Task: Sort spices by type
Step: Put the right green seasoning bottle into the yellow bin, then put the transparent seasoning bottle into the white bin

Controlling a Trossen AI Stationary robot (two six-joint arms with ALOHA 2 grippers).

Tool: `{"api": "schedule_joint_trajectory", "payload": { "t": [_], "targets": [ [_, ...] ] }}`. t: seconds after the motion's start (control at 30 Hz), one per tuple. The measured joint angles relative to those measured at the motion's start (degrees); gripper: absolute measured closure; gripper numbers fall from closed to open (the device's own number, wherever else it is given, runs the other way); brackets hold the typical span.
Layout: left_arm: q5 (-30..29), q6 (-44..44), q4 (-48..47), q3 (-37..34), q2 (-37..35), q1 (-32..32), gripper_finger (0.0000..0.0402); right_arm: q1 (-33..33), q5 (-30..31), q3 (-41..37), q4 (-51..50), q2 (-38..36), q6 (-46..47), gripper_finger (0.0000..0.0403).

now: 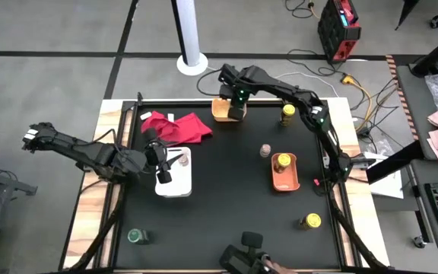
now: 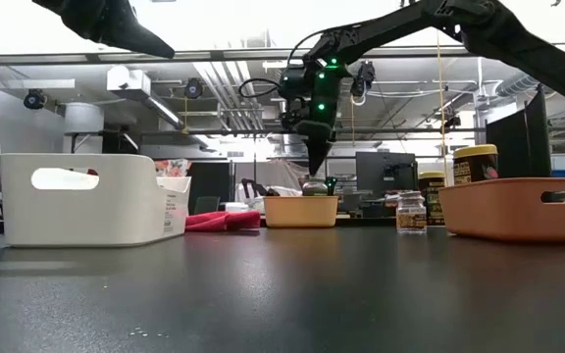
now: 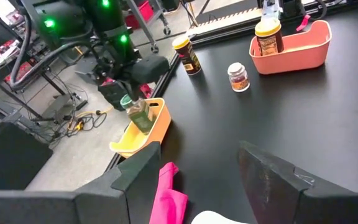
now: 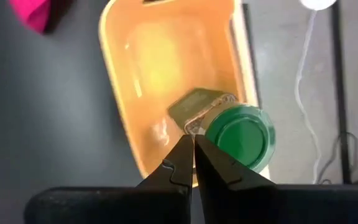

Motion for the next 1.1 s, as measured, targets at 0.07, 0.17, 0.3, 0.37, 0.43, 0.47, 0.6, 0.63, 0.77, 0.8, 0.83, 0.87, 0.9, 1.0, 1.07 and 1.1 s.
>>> {"api": "schedule_joint_trajectory", "payload": {
  "t": [0.07,0.17,0.3,0.37,0.43,0.47,0.6,0.63,0.77,0.8,0.83,0.87,0.9,1.0,1.07,1.1],
  "targets": [
    [0.0,0.0,0.0,0.0,0.0,0.0,0.0206,0.0,1.0,0.0,0.7,0.0,0.4,0.0394],
    [0.0,0.0,0.0,0.0,0.0,0.0,0.0206,0.0,1.4,0.0,0.9,0.0,0.7,0.0394],
    [0.0,0.0,0.0,0.0,0.0,0.0,0.0206,0.0,1.4,0.0,0.9,-0.1,1.2,0.0394],
    [0.0,0.0,0.0,0.0,0.0,0.0,0.0206,0.1,1.5,0.0,1.4,-0.2,1.4,0.0394],
    [0.0,0.0,0.0,0.0,0.0,0.0,0.0206,0.2,1.5,0.0,2.1,-0.3,1.4,0.0394],
    [0.0,0.0,0.0,0.0,0.0,0.0,0.0206,0.2,1.5,0.0,2.5,-0.3,1.4,0.0394],
    [0.0,-0.6,0.0,0.0,0.0,0.0,0.0206,1.2,1.5,0.0,1.7,-1.4,1.5,0.0394],
    [0.0,-0.8,0.0,0.0,0.0,0.0,0.0206,1.7,1.5,0.0,1.0,-2.0,1.6,0.0394],
    [0.5,-1.8,0.0,0.0,0.0,0.0,0.0206,4.6,1.5,0.0,-3.9,-6.0,3.5,0.0394],
    [0.6,-2.2,-0.1,0.0,0.0,0.0,0.0206,5.6,1.5,-0.2,-5.1,-7.1,4.4,0.0394],
    [0.7,-2.5,-0.1,0.0,0.0,0.0,0.0206,6.7,1.5,-0.4,-6.4,-8.3,5.3,0.0394],
    [0.7,-2.6,-0.2,0.0,0.1,0.0,0.0206,7.9,1.5,-0.7,-7.5,-9.5,6.3,0.0394],
    [0.7,-2.7,-0.2,0.0,0.2,0.0,0.0206,9.2,1.5,-1.1,-8.3,-10.7,7.4,0.0394],
    [0.7,-3.0,-0.1,0.0,0.6,0.0,0.0206,13.6,1.5,-3.3,-9.3,-15.1,10.1,0.0394],
    [0.7,-3.3,0.0,0.0,0.9,0.0,0.0206,16.8,1.5,-5.9,-9.1,-18.5,11.9,0.0394],
    [0.8,-3.6,0.0,0.0,1.2,0.0,0.0206,18.5,1.5,-7.4,-8.9,-20.3,13.0,0.0394]
  ]
}}
